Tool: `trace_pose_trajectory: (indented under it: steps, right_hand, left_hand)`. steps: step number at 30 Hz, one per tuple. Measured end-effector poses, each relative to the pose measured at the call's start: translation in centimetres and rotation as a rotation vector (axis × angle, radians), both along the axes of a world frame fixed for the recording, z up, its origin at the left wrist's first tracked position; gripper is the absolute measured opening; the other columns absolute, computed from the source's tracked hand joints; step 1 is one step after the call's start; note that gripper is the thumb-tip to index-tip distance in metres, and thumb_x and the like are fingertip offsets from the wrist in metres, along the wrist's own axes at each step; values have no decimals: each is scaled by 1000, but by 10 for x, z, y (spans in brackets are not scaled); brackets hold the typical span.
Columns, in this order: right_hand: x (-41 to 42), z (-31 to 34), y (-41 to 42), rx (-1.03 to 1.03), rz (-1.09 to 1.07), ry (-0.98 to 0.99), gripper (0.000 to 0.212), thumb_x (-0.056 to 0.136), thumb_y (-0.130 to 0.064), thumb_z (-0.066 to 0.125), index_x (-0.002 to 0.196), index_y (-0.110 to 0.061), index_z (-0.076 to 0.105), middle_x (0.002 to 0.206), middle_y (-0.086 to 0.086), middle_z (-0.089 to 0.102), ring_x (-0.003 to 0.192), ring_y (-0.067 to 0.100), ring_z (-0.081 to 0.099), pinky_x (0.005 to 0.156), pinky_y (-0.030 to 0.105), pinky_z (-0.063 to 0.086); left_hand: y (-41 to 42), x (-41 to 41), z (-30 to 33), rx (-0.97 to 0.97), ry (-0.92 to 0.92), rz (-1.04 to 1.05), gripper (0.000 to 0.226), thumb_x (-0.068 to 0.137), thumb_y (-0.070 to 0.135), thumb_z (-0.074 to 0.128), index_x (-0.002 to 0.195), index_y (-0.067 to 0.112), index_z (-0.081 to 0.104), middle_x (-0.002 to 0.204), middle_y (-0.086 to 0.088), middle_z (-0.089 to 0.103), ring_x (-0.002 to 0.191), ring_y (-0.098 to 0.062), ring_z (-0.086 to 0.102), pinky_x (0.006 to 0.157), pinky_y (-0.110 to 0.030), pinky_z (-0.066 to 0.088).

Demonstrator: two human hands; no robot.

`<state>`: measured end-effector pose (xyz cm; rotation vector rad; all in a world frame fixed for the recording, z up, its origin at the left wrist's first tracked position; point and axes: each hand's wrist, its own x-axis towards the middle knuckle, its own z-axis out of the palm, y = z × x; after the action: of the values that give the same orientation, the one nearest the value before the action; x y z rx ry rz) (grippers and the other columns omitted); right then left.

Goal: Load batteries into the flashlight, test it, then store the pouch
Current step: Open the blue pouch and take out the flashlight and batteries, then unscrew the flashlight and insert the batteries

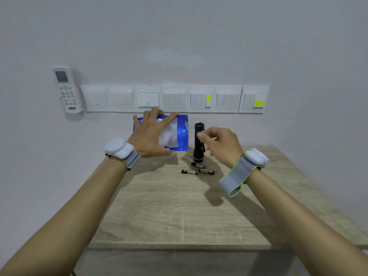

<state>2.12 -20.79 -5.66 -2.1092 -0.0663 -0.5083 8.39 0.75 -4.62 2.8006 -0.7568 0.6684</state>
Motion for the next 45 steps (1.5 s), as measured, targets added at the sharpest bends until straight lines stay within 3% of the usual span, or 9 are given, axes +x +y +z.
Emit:
trace_pose_trajectory:
  steps: [5, 10, 16, 24, 27, 32, 36, 42, 45]
  right_hand:
    - [13, 18, 16, 240, 122, 174, 47, 74, -56, 69, 92, -13, 74, 86, 2, 74, 69, 12, 67, 63, 33, 62]
    - [19, 22, 21, 239, 155, 117, 18, 74, -22, 79, 85, -10, 73, 81, 11, 75, 75, 25, 72, 69, 39, 62]
    - [20, 38, 28, 520, 236, 77, 13, 79, -7, 75, 90, -10, 69, 75, 5, 67, 62, 15, 64, 54, 21, 56]
    - [27, 32, 46, 486, 236, 61, 12, 82, -7, 72, 93, -4, 73, 86, 13, 74, 65, 17, 69, 60, 28, 57]
    - [31, 33, 50, 360, 158, -1, 17, 90, -20, 63, 87, -6, 74, 83, 16, 74, 67, 27, 71, 67, 39, 60]
    - [24, 43, 34, -375, -133, -359, 21, 89, -31, 58, 105, -22, 67, 87, -3, 61, 87, 18, 57, 72, 29, 44]
    - [35, 49, 15, -699, -134, 3, 53, 86, -44, 57, 133, -23, 52, 132, 9, 47, 124, 33, 39, 97, 41, 42]
    - [46, 42, 0, -628, -45, 110, 31, 84, -33, 63, 110, -16, 69, 106, 7, 71, 95, 27, 63, 85, 36, 53]
    - [49, 41, -3, -601, -44, 57, 27, 86, -30, 63, 108, -15, 69, 103, 7, 70, 88, 24, 59, 78, 32, 49]
  left_hand:
    - [-8, -5, 7, -84, -56, -13, 109, 49, 56, 65, 148, 39, 23, 123, -2, 33, 116, -23, 34, 105, -55, 28]
    - [-6, -14, 12, -189, -71, -108, 120, 43, 80, 68, 147, 40, 25, 114, 3, 37, 104, -17, 40, 93, -37, 41]
    - [-4, -14, 15, -678, -37, -108, 28, 94, 43, 53, 97, 16, 61, 82, -1, 64, 74, -15, 57, 68, -26, 45]
    - [-6, -17, 6, -1162, 96, -32, 23, 93, 39, 59, 84, 19, 54, 82, -19, 70, 72, -34, 63, 65, -43, 51]
    - [-6, -18, -1, -1158, 67, 43, 22, 94, 40, 55, 87, 19, 52, 80, -19, 67, 73, -31, 62, 67, -40, 50]
    - [18, 8, -26, -940, 249, 365, 31, 97, 31, 50, 96, 1, 58, 98, -17, 63, 97, -35, 58, 82, -37, 43]
    - [41, 22, -47, -574, 451, 560, 43, 98, 34, 46, 98, -6, 63, 107, -26, 66, 101, -41, 60, 80, -36, 44]
    - [46, 18, -53, -252, 358, 690, 28, 91, 34, 54, 90, 6, 56, 114, -15, 60, 92, -33, 57, 74, -32, 44]
    - [38, 16, -51, -123, 217, 654, 43, 95, 38, 50, 123, 5, 50, 133, -16, 43, 119, -35, 45, 93, -41, 42]
